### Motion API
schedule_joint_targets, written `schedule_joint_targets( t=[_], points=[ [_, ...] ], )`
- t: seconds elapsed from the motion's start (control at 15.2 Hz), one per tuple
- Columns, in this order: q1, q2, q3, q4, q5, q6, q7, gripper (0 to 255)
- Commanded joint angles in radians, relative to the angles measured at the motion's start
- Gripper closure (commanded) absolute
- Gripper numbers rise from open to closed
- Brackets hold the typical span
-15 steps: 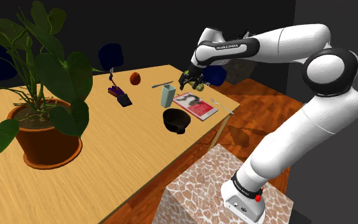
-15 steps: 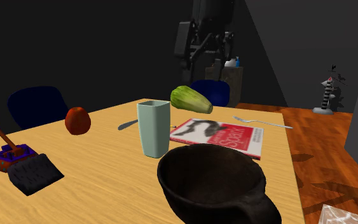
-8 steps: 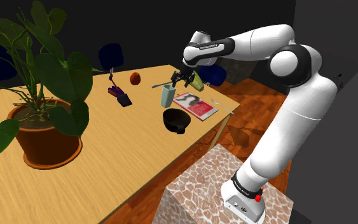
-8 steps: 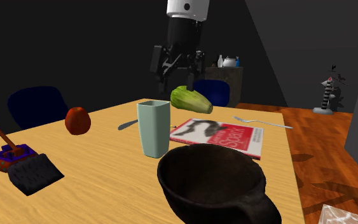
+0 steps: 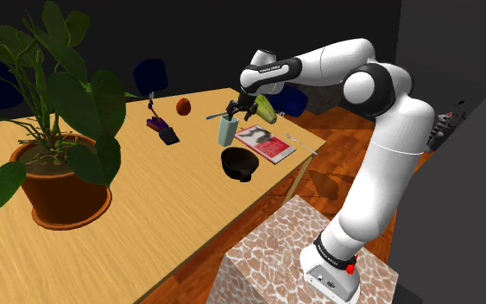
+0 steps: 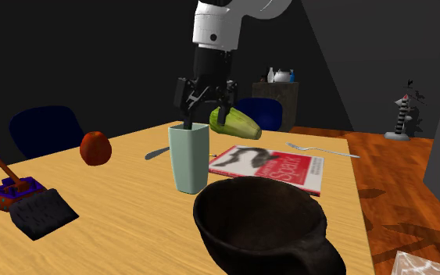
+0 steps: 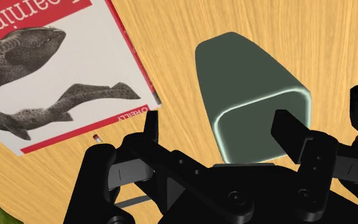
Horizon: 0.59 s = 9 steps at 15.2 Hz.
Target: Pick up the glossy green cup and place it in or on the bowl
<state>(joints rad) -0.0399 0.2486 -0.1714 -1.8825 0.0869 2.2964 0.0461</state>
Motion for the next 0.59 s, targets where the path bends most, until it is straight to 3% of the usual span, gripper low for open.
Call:
schedule_joint_targets(
  t=[0.0, 0.53],
  points=[
    [-0.001, 0.017, 0.002, -0.003, 0.004, 0.02, -0.002, 0],
    [-0.002, 0.03, 0.003, -0.006, 0.008, 0.036, -0.005, 0]
  ],
)
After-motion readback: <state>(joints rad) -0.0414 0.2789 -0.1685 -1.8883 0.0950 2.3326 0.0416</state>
